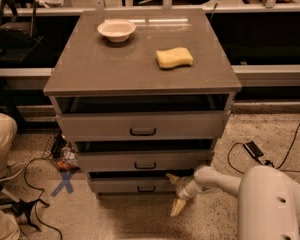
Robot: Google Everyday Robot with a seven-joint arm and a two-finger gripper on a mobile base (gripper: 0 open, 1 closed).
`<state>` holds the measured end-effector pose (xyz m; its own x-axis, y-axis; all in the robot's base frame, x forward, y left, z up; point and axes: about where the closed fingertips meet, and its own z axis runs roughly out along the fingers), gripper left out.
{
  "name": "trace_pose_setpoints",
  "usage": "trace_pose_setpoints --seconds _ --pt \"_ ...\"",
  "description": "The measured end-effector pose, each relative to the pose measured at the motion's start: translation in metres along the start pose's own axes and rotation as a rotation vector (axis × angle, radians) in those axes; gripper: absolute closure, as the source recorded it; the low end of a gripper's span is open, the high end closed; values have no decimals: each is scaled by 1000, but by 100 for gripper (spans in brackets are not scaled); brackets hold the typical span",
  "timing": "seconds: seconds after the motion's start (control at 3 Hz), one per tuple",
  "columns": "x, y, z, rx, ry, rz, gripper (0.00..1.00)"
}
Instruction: Open bottom drawer
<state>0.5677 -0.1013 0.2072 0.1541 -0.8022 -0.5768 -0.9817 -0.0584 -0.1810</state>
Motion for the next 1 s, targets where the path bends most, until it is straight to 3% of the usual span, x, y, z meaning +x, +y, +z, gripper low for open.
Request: trace_pose_setpoints --seconds 1.0 --pt "19 -31 24 85 54 48 0"
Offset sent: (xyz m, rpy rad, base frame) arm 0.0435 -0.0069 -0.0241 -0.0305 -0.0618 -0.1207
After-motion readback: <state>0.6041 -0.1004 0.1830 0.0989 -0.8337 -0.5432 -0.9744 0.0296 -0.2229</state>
